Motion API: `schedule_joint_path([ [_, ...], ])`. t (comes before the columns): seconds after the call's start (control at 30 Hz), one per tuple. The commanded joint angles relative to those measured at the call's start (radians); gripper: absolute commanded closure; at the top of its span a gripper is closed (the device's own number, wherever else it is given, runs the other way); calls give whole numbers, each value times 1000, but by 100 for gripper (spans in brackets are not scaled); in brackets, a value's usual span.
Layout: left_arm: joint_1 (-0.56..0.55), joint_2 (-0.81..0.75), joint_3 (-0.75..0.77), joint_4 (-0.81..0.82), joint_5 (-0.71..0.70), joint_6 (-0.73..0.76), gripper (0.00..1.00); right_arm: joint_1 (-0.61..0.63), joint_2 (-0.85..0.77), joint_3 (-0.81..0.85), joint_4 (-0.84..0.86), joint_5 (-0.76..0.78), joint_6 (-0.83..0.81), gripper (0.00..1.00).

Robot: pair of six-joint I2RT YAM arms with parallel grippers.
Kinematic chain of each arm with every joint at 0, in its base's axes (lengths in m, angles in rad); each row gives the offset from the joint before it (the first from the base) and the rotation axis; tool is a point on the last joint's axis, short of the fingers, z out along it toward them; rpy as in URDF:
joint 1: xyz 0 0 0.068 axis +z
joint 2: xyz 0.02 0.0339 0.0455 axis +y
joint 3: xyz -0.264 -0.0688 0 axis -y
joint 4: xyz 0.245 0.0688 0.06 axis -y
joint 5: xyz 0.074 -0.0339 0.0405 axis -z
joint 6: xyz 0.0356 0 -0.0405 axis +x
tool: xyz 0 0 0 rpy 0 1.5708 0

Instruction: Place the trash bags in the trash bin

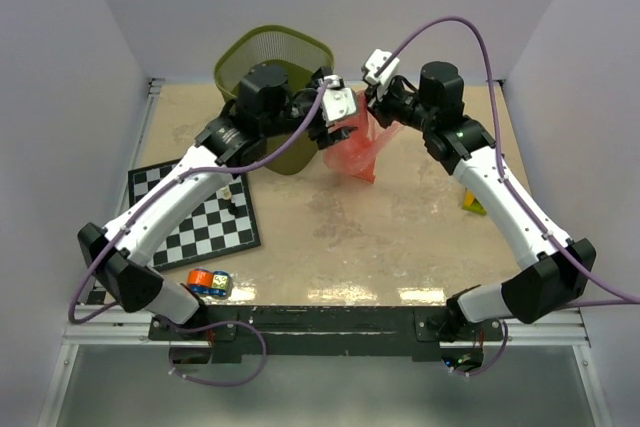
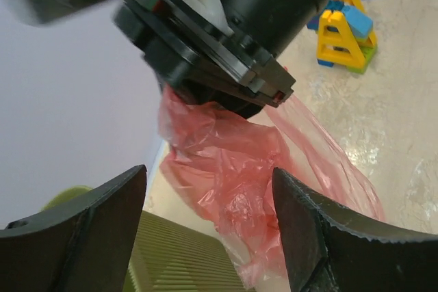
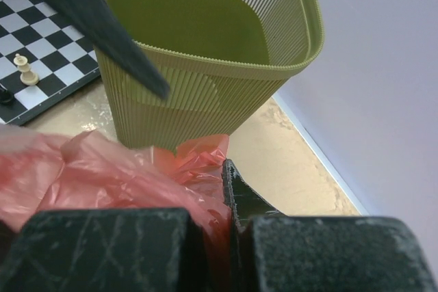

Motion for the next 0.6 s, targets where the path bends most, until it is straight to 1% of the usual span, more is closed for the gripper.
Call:
schedule_joint_path([
  [0.0, -8, 75, 84, -106, 27, 40, 25, 5, -33, 34, 12, 42, -13, 100],
  [0.03, -8, 85, 98, -128, 36, 41, 28, 3, -39, 26, 14, 50, -13, 100],
  [0.1, -8, 98, 117, -164, 49, 41, 44, 3, -51, 4, 20, 73, -14, 100],
  [0.17, -8, 103, 123, -191, 41, 41, 68, 3, -61, -17, 32, 93, 2, 100],
  [0.2, -8, 106, 124, -197, 20, 34, 77, 0, -64, -25, 40, 105, 15, 100],
  [0.27, -5, 109, 126, -200, -31, 3, 98, -14, -65, -45, 55, 166, 47, 100],
  [0.3, 0, 108, 126, -189, -55, -23, 100, -26, -68, -57, 64, 194, 65, 93],
  [0.37, 26, 89, 111, -142, -91, -90, 100, -61, -65, -81, 70, 230, 105, 57],
  [0.4, 41, 76, 95, -114, -106, -129, 100, -87, -61, -92, 67, 227, 130, 47],
  [0.43, 55, 63, 79, -79, -126, -159, 100, -110, -55, -101, 55, 193, 150, 45],
  [0.47, 67, 45, 56, -39, -140, -195, 100, -145, -48, -117, 46, 155, 168, 45],
  [0.57, 82, 3, -4, 28, -209, -239, 100, -185, -45, -164, 55, 86, 263, 50],
])
